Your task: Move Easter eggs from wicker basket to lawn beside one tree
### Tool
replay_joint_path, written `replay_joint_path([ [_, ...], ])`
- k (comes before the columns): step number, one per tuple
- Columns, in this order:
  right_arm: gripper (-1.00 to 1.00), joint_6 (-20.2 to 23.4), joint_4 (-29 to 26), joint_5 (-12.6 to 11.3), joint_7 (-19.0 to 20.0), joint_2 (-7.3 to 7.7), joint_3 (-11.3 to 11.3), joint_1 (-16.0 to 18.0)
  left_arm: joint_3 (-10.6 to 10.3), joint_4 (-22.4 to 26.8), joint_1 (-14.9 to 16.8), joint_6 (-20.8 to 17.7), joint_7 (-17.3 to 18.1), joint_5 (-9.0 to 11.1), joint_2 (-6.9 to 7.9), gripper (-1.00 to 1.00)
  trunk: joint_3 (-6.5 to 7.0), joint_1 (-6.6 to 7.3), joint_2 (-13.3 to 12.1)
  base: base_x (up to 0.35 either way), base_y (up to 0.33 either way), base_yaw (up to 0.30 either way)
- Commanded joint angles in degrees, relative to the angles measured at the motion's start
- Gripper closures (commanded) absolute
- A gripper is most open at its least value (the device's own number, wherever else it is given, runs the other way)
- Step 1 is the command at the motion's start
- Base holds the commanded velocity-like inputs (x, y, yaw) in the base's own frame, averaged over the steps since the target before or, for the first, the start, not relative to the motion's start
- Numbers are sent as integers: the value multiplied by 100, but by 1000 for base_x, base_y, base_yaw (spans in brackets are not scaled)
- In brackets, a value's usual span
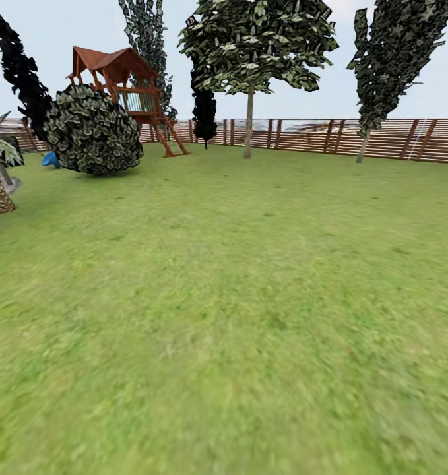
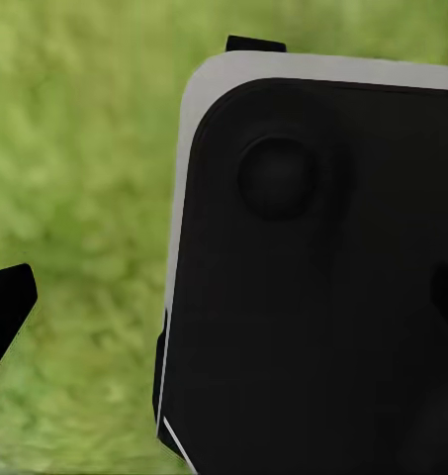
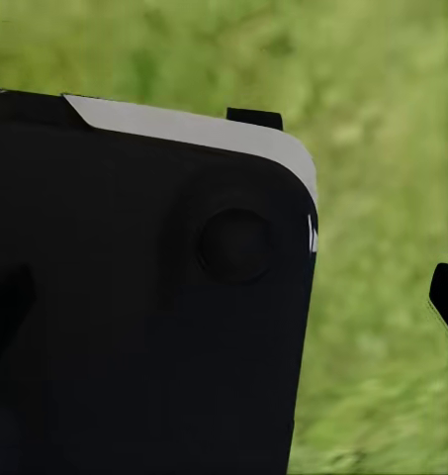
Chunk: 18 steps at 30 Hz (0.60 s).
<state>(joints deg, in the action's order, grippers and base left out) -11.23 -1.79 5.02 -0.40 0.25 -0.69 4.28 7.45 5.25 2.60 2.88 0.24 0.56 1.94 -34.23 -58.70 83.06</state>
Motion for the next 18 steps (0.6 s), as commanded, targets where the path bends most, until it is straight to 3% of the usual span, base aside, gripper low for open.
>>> replay_joint_path([
  [1,-100,-16,4,52,-4,1,-1,3,28,-6,5,19,3,4,-1,-100,-5,-3,2,324,0,0],
  [18,-100,-14,3,52,-4,9,-1,5,28,-6,4,19,3,4,-1,-100,-5,-3,2,324,0,0],
])
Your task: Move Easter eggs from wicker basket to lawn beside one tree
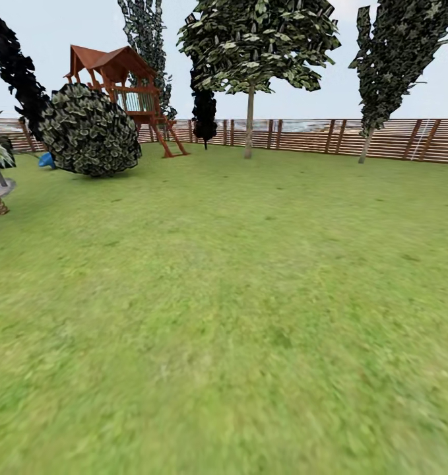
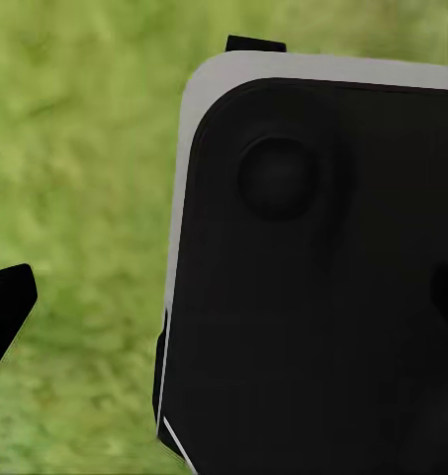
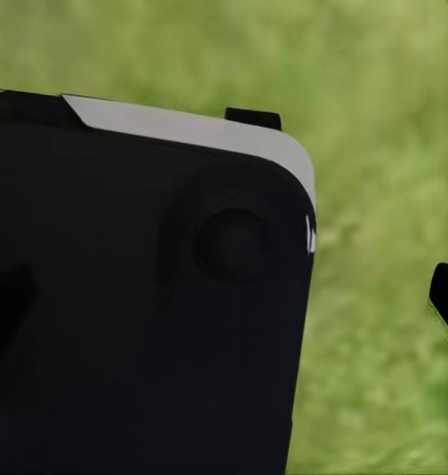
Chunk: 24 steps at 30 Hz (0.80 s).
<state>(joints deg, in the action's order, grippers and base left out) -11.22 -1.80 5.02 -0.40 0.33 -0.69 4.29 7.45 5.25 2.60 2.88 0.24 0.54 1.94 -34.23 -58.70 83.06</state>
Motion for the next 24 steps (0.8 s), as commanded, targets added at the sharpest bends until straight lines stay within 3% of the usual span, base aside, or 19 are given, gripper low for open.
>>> replay_joint_path([
  [1,-100,-14,4,52,-4,2,-1,3,28,-6,4,19,3,6,-1,-100,-5,-3,2,324,0,0],
  [24,-100,6,13,43,-4,0,-1,4,28,-6,4,19,3,7,-1,-100,-5,-3,2,324,0,0],
])
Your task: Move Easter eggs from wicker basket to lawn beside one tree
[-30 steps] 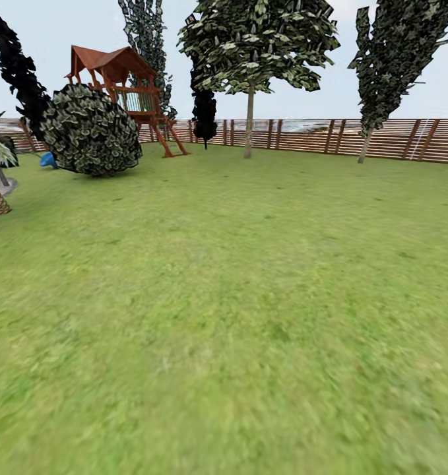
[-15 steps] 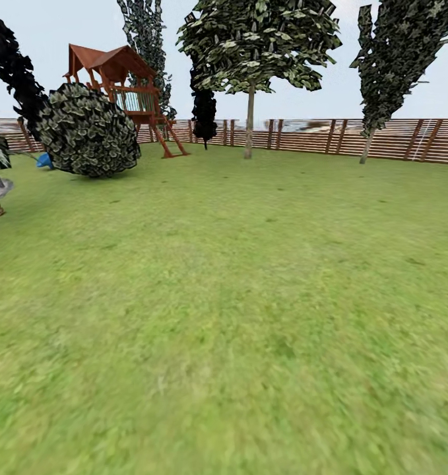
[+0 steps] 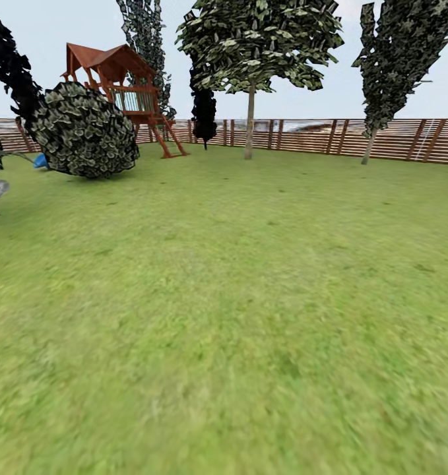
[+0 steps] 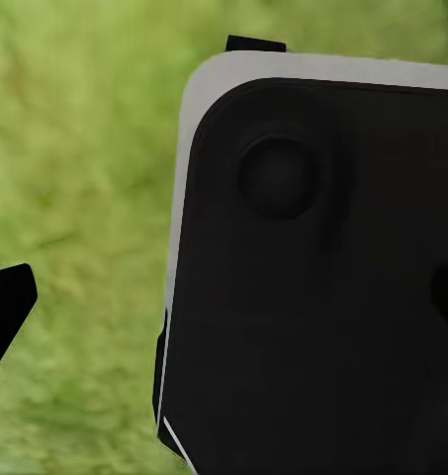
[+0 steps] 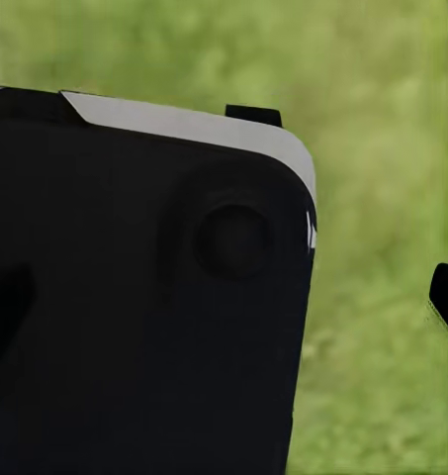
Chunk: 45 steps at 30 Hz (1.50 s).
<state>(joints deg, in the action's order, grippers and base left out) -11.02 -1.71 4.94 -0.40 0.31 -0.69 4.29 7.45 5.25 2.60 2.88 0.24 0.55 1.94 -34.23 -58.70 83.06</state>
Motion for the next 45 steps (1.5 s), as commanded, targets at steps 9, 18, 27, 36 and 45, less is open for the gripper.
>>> replay_joint_path([
  [9,-100,-7,4,47,-4,-5,-1,4,28,-6,4,19,3,6,-1,-100,-5,-3,2,324,0,0],
  [18,-100,3,4,42,-4,-5,-2,4,28,-6,4,19,3,4,-1,-100,-5,-3,2,324,0,0],
  [27,-100,-11,3,57,-4,2,-1,1,28,-6,4,19,3,4,-1,-100,-5,-3,2,324,0,0],
  [36,-100,-31,-2,60,-4,4,-1,3,28,-6,4,19,3,2,-1,-100,-5,-3,2,324,0,0],
  [45,-100,-32,-4,60,-4,2,-1,4,28,-6,4,19,3,4,-1,-100,-5,-3,2,324,0,0],
])
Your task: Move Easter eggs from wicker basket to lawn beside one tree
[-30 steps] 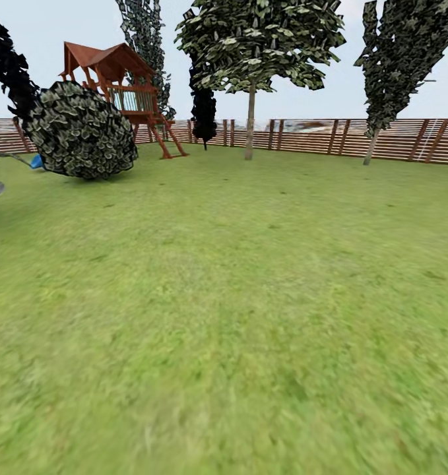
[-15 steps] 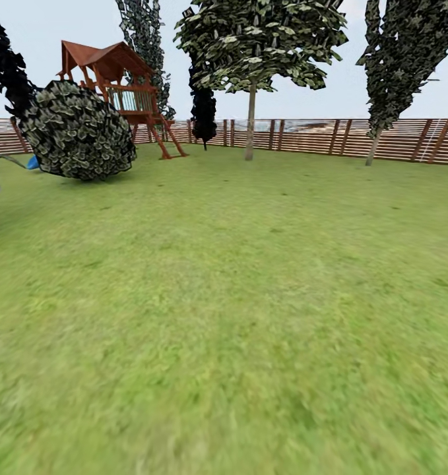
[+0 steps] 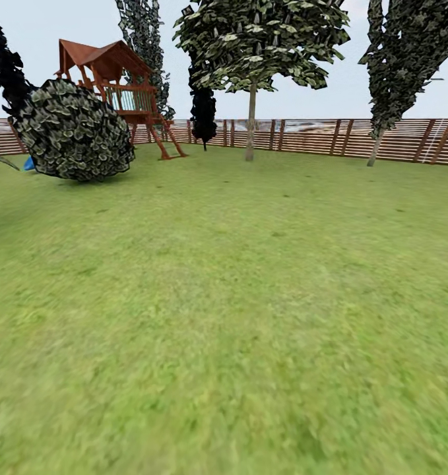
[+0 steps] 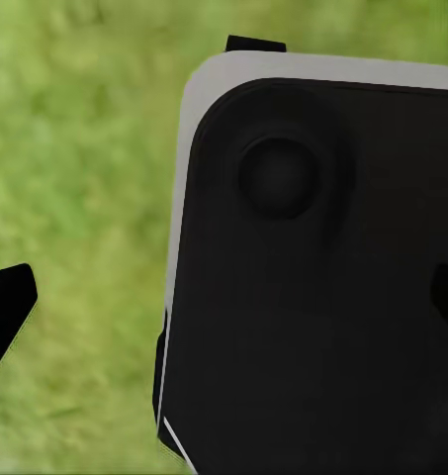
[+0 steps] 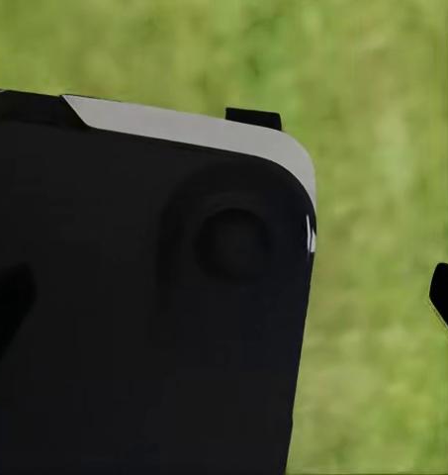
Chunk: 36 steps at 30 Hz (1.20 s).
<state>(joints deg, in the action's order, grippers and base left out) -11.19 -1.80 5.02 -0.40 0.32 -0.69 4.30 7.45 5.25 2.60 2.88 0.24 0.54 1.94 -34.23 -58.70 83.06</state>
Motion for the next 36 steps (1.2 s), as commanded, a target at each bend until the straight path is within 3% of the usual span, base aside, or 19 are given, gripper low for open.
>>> replay_joint_path([
  [1,-100,-15,4,52,-4,2,-1,4,28,-6,4,19,3,6,-1,-100,-5,-3,2,324,0,0],
  [36,-100,-15,4,52,-4,3,-1,2,28,-6,4,19,3,5,-1,-100,-5,-3,2,324,0,0],
])
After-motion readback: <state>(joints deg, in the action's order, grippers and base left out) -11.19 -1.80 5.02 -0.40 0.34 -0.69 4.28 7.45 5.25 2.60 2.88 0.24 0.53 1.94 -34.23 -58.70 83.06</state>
